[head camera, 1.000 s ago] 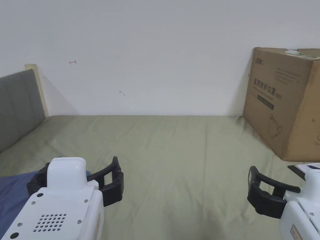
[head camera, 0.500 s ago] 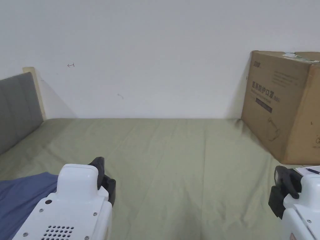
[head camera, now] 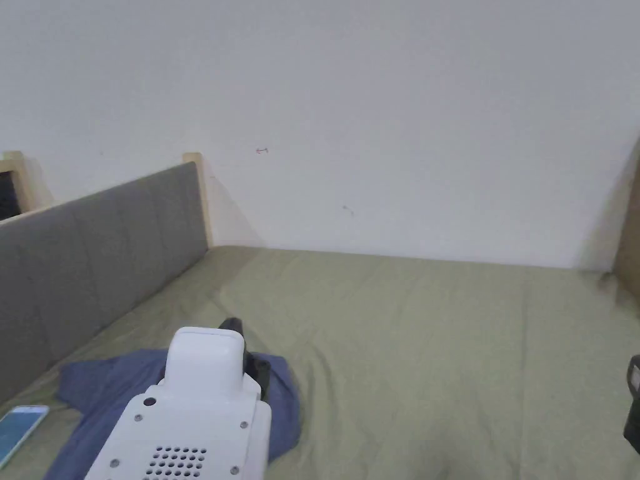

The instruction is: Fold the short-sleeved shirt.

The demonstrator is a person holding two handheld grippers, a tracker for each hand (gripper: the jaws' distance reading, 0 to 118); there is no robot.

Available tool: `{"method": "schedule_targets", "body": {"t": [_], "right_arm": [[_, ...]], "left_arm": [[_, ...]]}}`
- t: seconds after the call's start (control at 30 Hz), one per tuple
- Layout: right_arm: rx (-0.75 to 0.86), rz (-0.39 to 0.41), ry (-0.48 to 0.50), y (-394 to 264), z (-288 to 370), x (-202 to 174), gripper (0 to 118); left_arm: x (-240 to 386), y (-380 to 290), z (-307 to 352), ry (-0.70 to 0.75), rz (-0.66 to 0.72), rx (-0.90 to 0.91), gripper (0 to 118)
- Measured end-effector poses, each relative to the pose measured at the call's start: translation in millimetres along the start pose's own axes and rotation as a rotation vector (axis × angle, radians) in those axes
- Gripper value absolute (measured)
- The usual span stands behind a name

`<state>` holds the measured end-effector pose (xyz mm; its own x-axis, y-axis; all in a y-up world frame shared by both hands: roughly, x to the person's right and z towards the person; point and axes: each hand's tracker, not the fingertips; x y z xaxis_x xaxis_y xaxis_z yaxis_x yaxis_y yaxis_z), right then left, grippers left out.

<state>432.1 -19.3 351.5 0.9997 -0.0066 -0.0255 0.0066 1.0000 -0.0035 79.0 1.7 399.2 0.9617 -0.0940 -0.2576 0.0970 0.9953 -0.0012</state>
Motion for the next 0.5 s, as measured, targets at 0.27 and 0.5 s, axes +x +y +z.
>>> {"method": "schedule_targets", "body": {"t": [0.27,0.5], "right_arm": [[0.004,-0.008,0.327,5.9,-16.9,-113.0,0],[0.017,0.114,0.360,-0.2,-18.7,-126.9,0]], "left_arm": [[-92.9,-6.2,35.2,0.235,0.051,-0.084,0],[-96.4,-20.6,26.6,0.248,0.081,-0.110,0]]}}
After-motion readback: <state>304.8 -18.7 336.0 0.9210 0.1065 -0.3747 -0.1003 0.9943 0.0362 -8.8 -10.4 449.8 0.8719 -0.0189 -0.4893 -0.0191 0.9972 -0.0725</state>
